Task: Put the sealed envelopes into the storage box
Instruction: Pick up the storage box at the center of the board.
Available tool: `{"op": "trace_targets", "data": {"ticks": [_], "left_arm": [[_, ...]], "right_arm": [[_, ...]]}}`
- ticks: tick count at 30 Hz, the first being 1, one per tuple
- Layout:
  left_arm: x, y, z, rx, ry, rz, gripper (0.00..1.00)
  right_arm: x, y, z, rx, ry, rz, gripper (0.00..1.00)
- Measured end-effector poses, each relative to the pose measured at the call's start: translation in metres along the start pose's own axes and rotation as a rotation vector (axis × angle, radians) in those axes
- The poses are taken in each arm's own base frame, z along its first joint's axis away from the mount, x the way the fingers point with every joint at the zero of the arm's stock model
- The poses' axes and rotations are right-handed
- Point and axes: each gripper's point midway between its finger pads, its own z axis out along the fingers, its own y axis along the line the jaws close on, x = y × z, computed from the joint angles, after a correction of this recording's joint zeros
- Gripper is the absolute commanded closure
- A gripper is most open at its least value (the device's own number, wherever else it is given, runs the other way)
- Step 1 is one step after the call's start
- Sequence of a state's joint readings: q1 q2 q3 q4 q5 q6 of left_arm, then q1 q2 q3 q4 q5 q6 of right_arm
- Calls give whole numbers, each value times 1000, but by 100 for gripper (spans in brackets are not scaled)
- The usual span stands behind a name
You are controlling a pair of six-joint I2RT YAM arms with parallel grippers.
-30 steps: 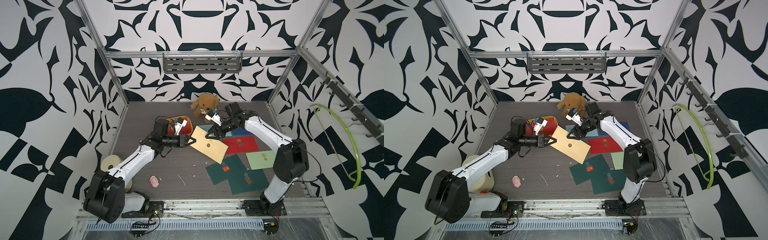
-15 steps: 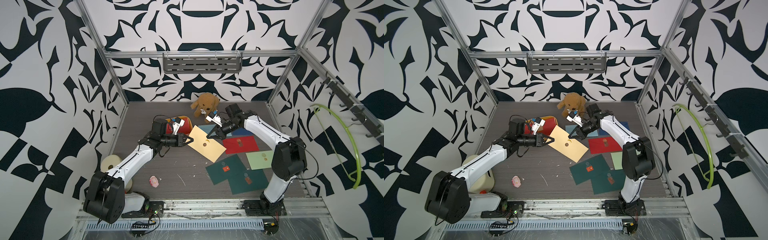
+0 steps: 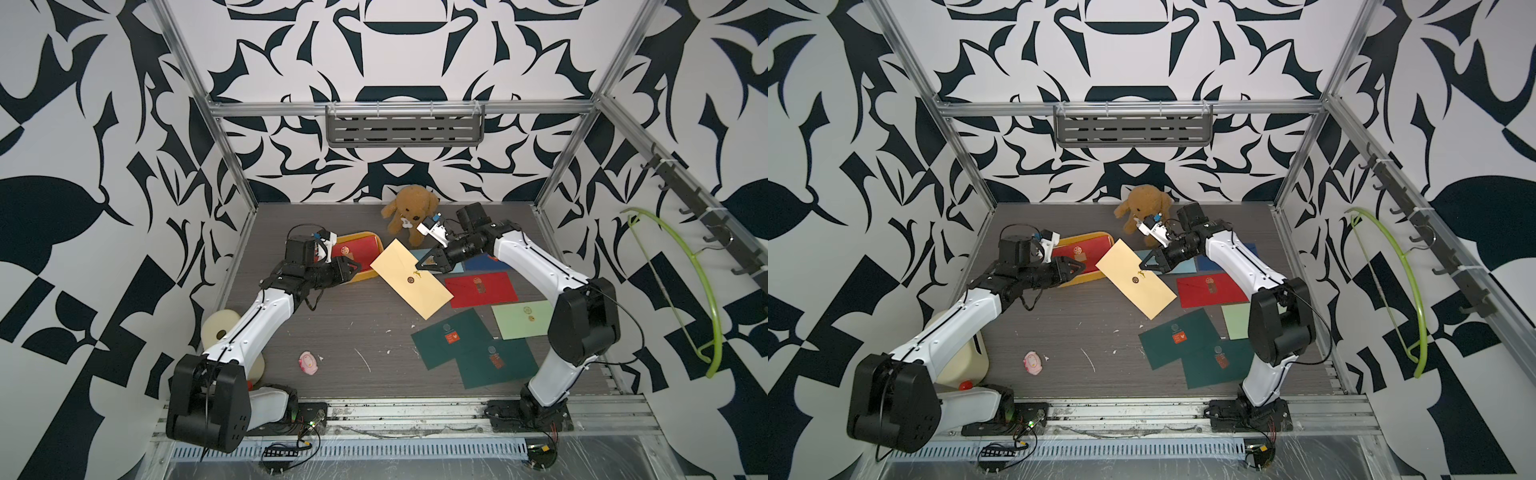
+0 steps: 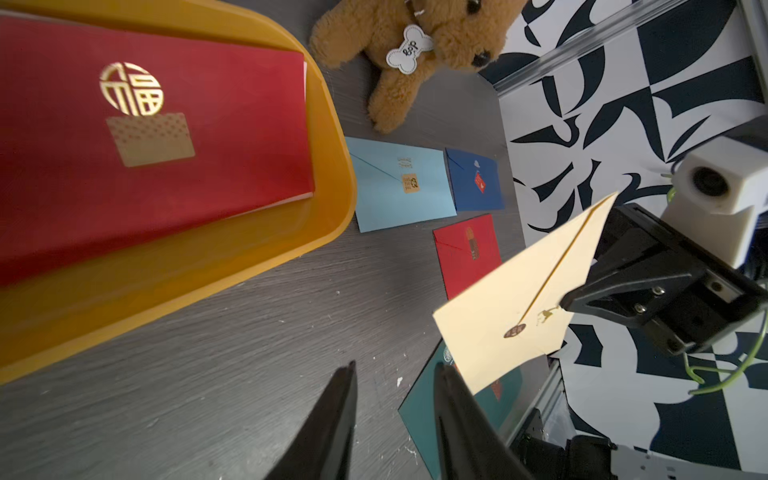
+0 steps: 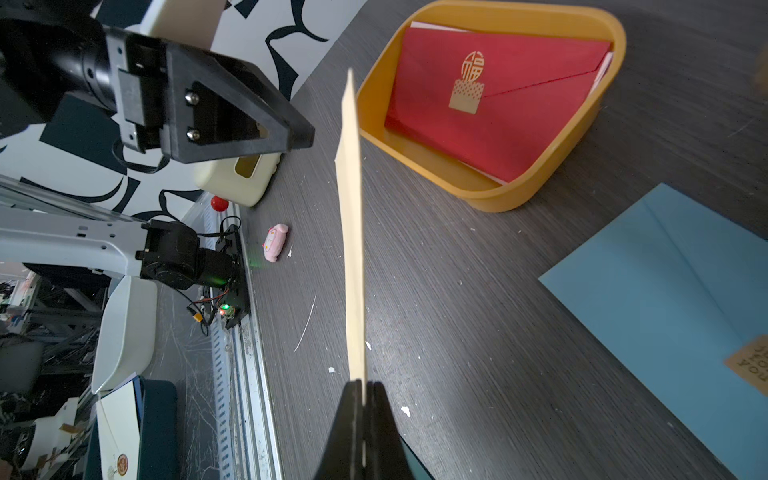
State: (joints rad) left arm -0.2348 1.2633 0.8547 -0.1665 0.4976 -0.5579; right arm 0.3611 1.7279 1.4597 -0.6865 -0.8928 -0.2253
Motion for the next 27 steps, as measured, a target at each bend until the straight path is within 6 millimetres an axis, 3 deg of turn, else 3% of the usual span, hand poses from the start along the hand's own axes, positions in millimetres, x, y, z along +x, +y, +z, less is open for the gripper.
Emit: {"op": "trace_targets", "data": {"ticks": [2,6,9,12,16,22,27], "left_arm": [[-4,5,-3,-16,-12,-10,72],[-12,19,-10,-82,-32,-48,47],[-28,47,-19,-260,-63,-86,43],[-44,91,-30,-449,-94,-165,43],[-37,144,-36,-645,-84,-257,48],[-26,182,-16,-752,-11,-303,53],[-19,198,-3,-775,19,-322,67]], "right_arm": [[-3,0,-2,13,-14,-3,100],[-4,-4,-3,44,-23,11,100],[-2,-11,-3,93,-15,25,100],[-2,-14,-4,135,-8,22,100],[-4,-5,-2,162,-3,-9,100],[-10,18,14,156,25,-71,100],[-7,25,30,146,58,-88,100]]}}
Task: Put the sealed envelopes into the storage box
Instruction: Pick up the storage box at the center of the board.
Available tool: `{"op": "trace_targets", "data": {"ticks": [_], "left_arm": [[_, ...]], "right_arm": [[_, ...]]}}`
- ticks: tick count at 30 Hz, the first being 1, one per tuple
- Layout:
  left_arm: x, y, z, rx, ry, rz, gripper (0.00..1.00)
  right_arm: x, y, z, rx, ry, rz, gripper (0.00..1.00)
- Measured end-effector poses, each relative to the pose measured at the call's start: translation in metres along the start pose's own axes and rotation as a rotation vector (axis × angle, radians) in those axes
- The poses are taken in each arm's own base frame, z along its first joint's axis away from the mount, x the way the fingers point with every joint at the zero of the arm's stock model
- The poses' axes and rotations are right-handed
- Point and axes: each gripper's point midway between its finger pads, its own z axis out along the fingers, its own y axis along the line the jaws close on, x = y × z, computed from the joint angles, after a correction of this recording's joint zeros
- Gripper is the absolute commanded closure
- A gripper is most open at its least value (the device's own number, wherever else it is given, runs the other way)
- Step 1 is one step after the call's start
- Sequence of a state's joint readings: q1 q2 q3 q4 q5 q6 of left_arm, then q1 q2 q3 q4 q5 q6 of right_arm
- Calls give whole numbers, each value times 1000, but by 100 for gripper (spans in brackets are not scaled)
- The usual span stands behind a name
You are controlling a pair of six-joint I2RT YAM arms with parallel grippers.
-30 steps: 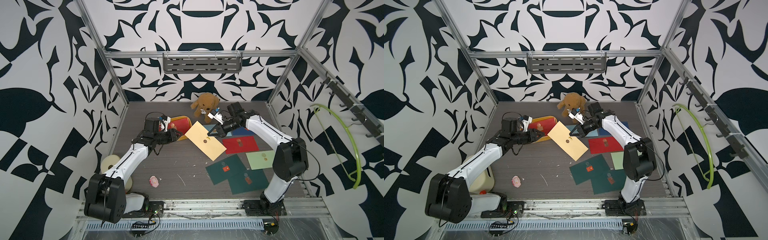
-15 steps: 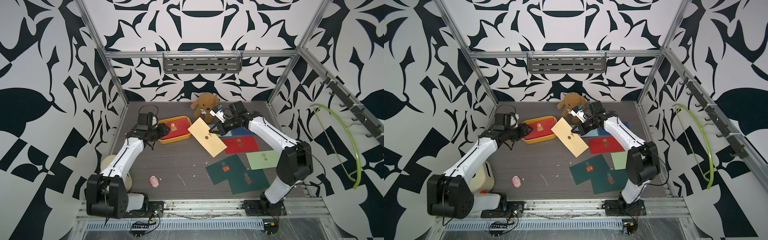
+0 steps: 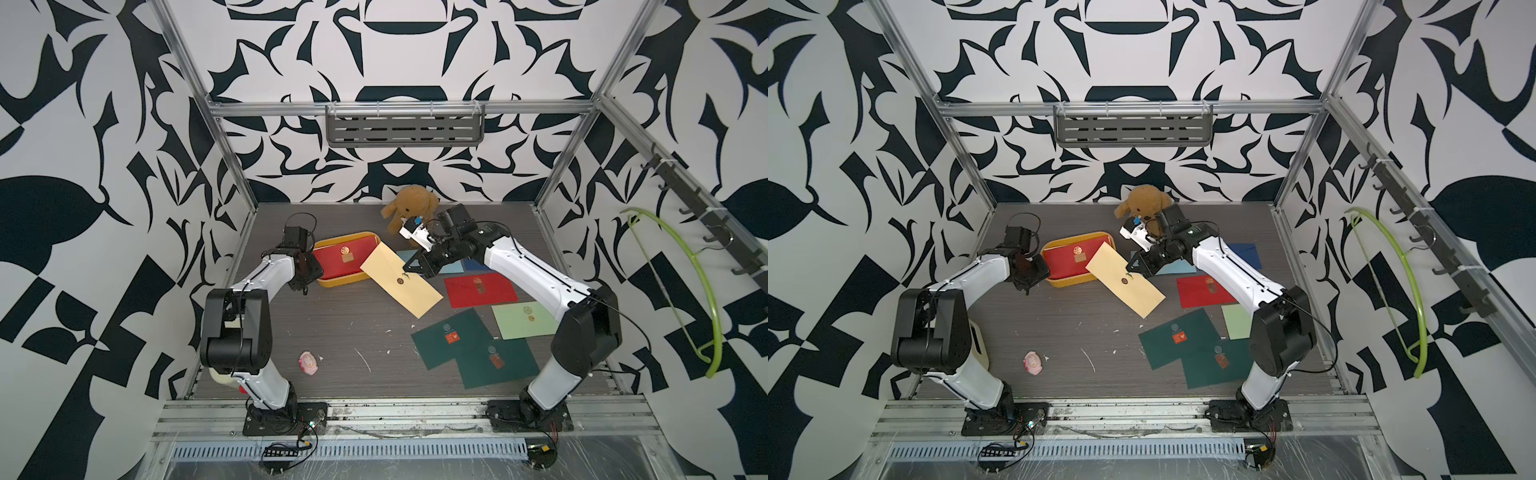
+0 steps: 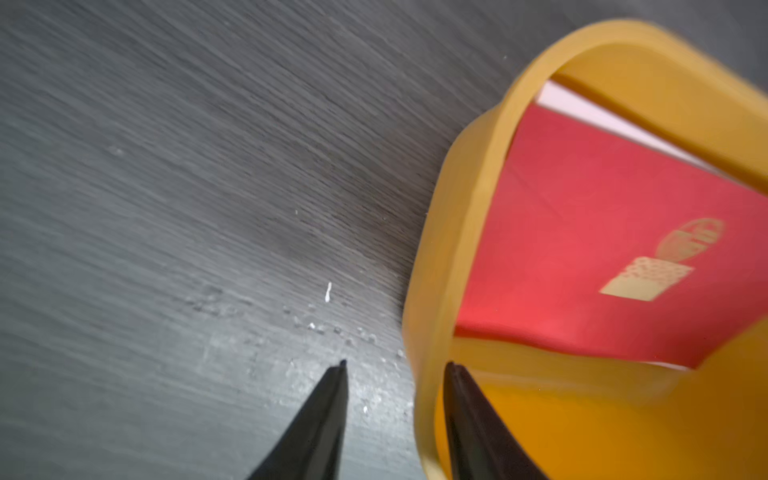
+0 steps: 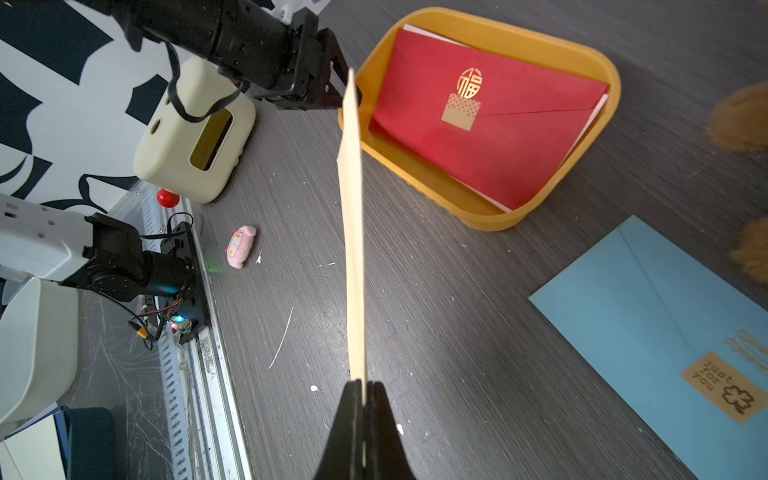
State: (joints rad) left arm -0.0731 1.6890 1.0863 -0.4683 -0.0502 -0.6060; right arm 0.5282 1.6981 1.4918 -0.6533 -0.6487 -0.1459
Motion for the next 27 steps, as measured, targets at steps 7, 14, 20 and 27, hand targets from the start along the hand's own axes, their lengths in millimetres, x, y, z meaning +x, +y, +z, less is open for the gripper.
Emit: {"op": "trace_targets", "data": {"ticks": [7,14,20,27], "left_arm": [[0,4,2,-16,-18,9,77],[10,15,-16,-45,-14,55,98],[46,12,-26,-21,50,125,100],[88,-12,-44,54,121,284,100]], "right_arm": [[1,1,5,1,30,7,100],[-19,9,1,-2,13,-27,100],[-29,15,8,-21,37,-50,100],[-43,17,10,-50,98,-119,100]]}}
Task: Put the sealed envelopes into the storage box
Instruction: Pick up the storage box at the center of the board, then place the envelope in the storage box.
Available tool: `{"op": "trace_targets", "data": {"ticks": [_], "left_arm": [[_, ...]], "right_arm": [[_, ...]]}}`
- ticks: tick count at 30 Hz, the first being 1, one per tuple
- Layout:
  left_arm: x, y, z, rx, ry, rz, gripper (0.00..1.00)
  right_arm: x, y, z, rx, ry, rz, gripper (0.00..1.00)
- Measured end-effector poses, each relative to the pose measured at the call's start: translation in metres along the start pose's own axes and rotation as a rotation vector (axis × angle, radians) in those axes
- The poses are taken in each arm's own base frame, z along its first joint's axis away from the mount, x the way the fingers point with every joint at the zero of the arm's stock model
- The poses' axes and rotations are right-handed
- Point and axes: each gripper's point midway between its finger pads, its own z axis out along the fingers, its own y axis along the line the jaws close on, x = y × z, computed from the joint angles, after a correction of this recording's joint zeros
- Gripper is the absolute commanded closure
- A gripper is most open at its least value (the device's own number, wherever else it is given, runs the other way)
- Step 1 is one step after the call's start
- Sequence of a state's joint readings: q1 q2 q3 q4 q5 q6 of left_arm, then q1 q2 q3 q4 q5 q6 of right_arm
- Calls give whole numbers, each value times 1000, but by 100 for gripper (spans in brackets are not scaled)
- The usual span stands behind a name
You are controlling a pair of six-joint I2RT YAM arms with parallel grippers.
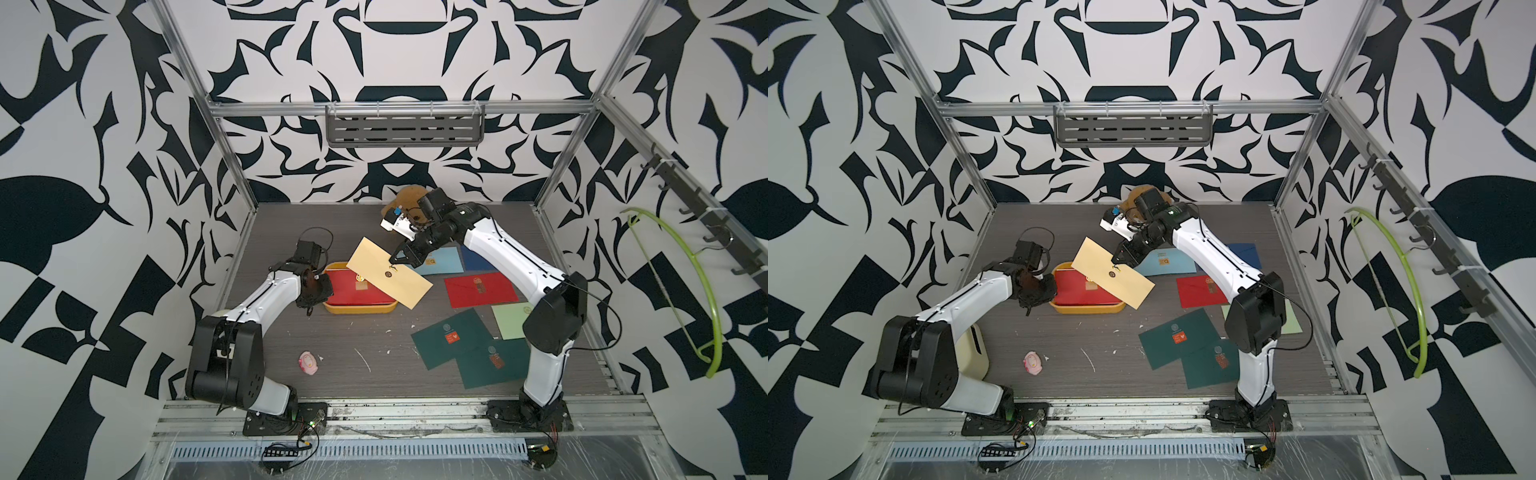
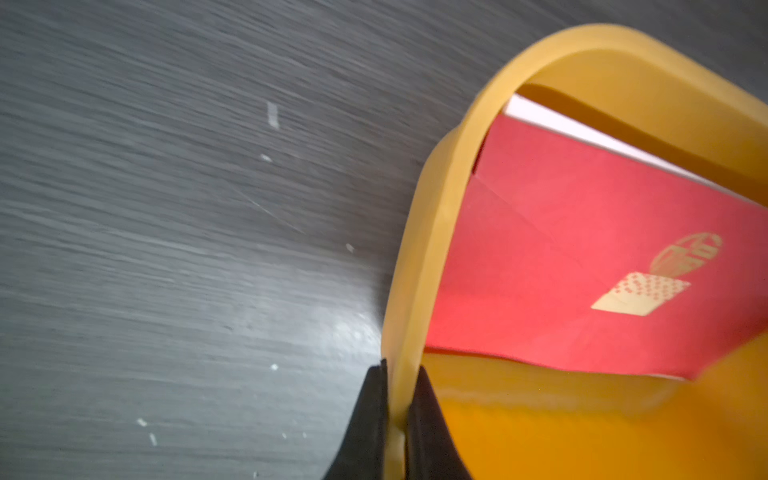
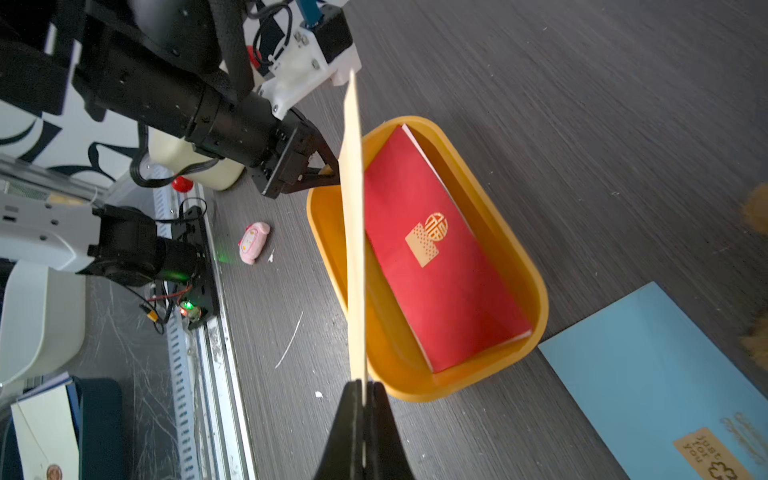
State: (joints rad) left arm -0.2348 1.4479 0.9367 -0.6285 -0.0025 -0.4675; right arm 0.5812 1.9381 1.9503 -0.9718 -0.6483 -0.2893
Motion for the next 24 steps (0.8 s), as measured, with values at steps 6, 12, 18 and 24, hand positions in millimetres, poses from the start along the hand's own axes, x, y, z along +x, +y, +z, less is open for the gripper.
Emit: {"op": "trace_targets", "data": {"ticks": [6,12,18,24], "left_arm": [[13,-18,-10,85,33,92,100],[19,-26,-9,131,64,122,100],[21,-29,-9,144,70,140,100],[23,-29,-8,142,75,149,100]], "right_arm": [[8,-6,10,-33,101,-43,100],[19,-13,33,-70,168,-62,100],[10,-13,52,-85,171,-101,100],[2,-11,51,-86,145,-140,100]]}}
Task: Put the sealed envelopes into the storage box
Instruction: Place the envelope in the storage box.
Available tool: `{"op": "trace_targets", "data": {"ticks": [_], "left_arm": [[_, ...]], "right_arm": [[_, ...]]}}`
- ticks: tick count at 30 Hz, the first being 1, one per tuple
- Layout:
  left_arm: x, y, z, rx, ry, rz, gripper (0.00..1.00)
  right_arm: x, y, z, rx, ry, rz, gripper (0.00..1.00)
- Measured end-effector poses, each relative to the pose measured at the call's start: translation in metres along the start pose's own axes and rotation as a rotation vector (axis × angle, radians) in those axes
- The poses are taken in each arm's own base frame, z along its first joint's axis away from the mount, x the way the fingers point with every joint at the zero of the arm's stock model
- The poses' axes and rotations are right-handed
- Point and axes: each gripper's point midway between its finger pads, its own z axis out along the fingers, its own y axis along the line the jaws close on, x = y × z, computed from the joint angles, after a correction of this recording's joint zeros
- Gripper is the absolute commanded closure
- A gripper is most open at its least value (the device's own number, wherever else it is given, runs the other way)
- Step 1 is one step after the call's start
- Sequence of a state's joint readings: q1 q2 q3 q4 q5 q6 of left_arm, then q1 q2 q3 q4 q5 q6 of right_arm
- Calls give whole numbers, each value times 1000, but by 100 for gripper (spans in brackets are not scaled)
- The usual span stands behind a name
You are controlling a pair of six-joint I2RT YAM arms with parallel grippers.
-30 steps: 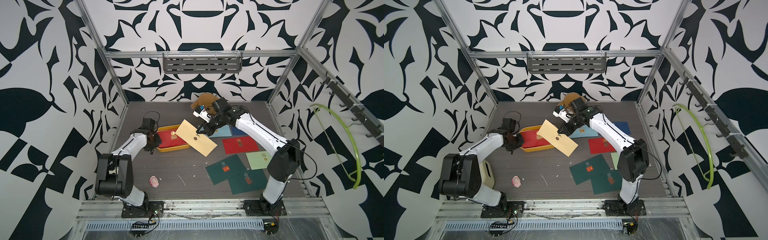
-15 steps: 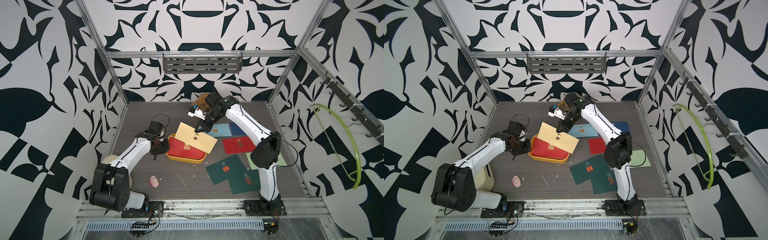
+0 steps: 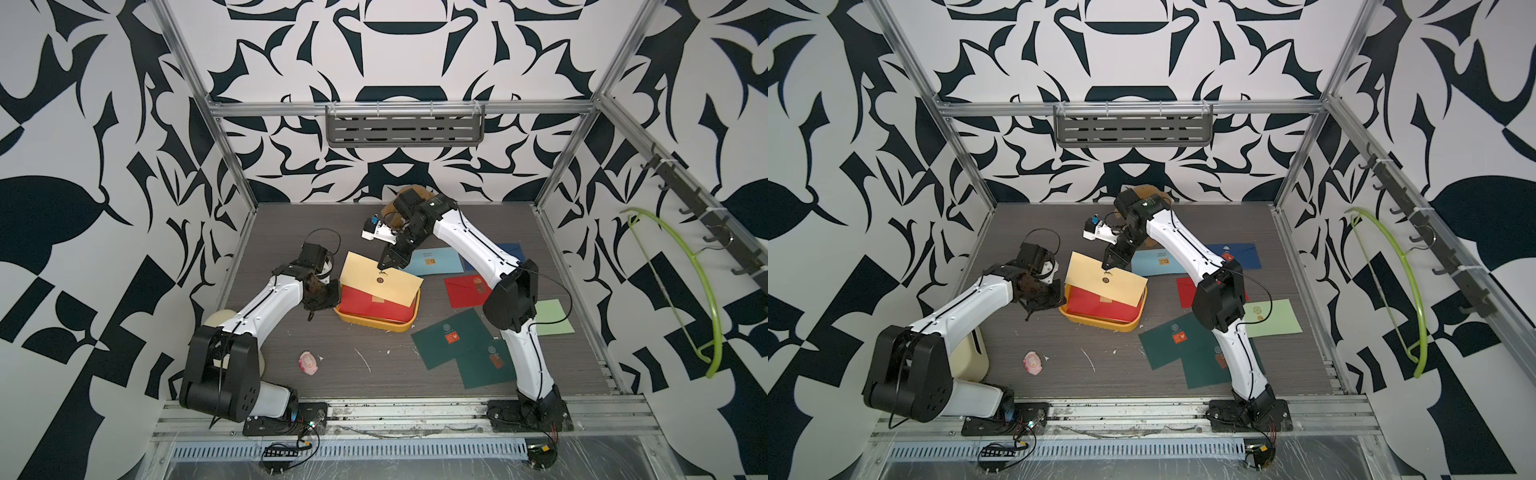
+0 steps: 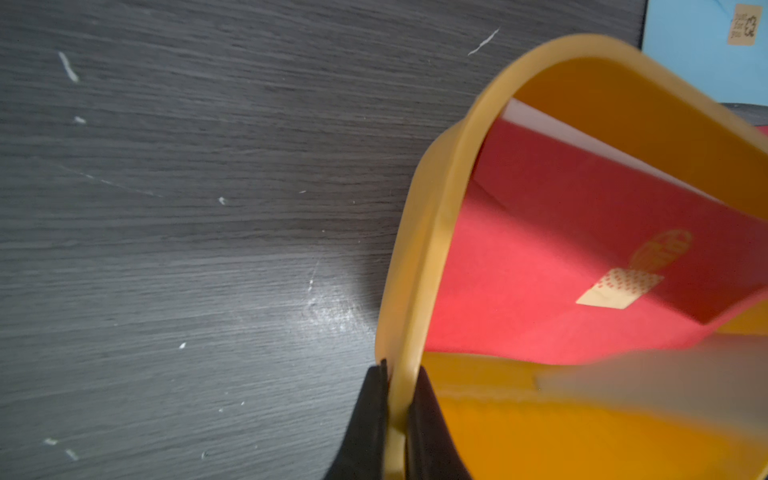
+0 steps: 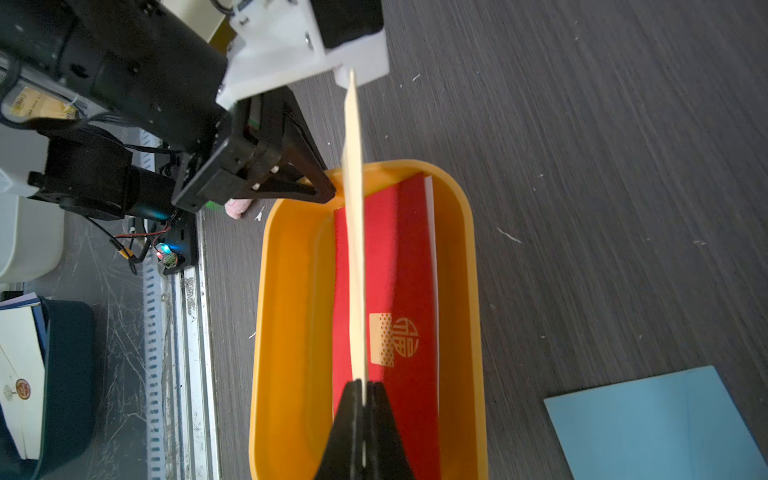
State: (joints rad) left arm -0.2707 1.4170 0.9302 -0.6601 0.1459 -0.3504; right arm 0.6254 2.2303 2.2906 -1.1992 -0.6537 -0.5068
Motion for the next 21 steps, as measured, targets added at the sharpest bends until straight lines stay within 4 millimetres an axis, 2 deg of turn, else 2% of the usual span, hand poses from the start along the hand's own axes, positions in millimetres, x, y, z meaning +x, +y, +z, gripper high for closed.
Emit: {"op": "trace_targets", "data": {"ticks": [8,11,17,21], "left_arm": [[0,3,-1,-18,-6,1,100],[0,2,-1,-15,-6,5,100],[1,1,-6,-13,-16,12,100],[6,2,-7,-20,-6,14,100]], "right_arm": [[12,4,8,-32,37,-24,100],[19,8,21,-56,66,-22,100],[35,10,61,-106,140,-13,100],[41,4,79,-107,164,-5,84]]}}
